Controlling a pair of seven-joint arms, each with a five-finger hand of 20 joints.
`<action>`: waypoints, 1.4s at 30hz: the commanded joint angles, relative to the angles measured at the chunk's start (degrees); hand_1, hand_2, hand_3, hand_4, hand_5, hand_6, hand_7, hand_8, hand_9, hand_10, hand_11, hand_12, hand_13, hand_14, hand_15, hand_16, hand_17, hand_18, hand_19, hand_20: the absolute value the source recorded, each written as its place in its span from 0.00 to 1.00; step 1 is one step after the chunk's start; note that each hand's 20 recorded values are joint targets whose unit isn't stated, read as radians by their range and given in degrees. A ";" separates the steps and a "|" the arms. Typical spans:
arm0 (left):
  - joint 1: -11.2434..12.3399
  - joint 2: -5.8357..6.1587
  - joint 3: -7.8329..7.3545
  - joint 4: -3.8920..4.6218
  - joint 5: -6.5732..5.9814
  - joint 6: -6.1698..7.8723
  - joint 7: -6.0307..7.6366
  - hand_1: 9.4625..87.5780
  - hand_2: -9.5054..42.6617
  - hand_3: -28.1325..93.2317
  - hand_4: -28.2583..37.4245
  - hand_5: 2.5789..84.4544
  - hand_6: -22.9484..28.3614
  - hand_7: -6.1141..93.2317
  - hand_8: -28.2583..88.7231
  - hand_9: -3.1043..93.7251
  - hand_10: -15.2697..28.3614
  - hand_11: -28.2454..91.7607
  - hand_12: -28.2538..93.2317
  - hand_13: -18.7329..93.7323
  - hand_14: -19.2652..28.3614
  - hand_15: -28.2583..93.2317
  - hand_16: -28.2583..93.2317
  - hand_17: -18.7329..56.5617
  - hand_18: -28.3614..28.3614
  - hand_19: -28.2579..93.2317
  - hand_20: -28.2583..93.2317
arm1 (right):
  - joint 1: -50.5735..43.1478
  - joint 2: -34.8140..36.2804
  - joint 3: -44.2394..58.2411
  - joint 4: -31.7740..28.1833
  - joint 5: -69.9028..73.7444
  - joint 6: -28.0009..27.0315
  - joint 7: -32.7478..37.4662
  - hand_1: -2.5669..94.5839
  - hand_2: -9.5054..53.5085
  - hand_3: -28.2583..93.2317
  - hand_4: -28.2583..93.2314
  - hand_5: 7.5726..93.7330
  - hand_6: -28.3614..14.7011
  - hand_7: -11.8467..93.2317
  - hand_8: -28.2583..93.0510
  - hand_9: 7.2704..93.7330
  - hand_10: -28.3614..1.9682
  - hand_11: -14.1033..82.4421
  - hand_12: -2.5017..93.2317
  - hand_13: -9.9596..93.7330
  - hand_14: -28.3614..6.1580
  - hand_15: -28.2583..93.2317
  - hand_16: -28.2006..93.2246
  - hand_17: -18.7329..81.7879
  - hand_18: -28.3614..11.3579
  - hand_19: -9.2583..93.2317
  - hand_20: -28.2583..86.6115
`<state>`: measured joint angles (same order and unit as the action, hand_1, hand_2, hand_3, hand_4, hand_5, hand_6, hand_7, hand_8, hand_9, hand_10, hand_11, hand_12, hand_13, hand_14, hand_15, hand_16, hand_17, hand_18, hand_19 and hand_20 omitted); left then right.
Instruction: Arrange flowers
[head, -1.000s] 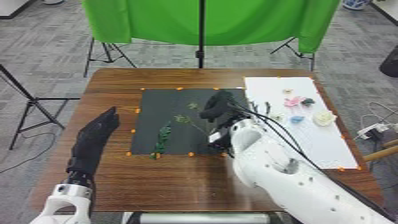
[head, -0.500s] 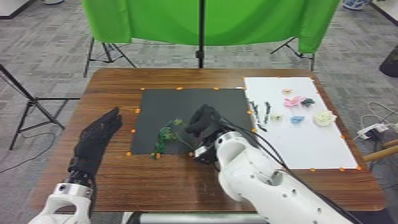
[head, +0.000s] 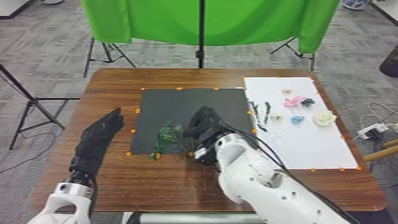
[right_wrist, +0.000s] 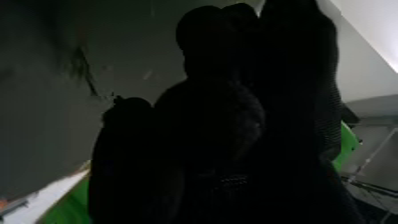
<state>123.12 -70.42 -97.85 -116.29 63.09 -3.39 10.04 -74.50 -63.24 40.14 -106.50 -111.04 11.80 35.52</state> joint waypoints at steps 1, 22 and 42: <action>0.90 -0.45 -0.31 0.09 0.16 0.01 -0.26 0.16 0.06 0.78 0.07 0.44 0.52 0.10 0.21 0.40 0.60 0.28 0.33 0.39 0.73 0.28 0.27 0.23 0.73 0.23 0.36 | 0.17 7.75 9.24 -7.51 -10.76 -0.47 1.73 0.84 0.00 0.00 0.57 0.83 0.58 0.33 0.38 0.90 0.48 0.50 0.30 0.99 0.73 0.67 0.51 0.86 0.50 1.00 0.65; 1.17 -0.59 -0.31 -0.22 0.34 0.29 -0.58 0.16 0.07 0.78 0.07 0.44 0.52 0.10 0.21 0.40 0.60 0.28 0.33 0.39 0.73 0.28 0.27 0.23 0.73 0.23 0.36 | 3.55 12.92 11.17 5.92 -11.13 -19.75 13.12 0.42 0.00 0.66 0.11 0.76 0.47 0.21 0.19 0.87 0.38 0.45 0.30 0.97 0.70 0.68 0.50 0.86 0.54 1.00 0.63; 1.06 -0.72 -0.39 -0.06 0.25 -0.23 -0.91 0.16 0.07 0.78 0.07 0.44 0.52 0.10 0.21 0.40 0.60 0.28 0.33 0.39 0.73 0.28 0.27 0.23 0.73 0.23 0.36 | 1.81 8.94 6.15 11.86 -12.98 -16.30 11.55 0.54 0.00 0.67 0.15 0.79 0.47 0.25 0.20 0.90 0.37 0.45 0.29 1.00 0.73 0.65 0.50 0.91 0.66 0.94 0.56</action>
<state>123.84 -70.72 -98.15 -116.48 63.14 -3.34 9.97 -70.56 -51.29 48.89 -97.68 -124.37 -4.46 47.91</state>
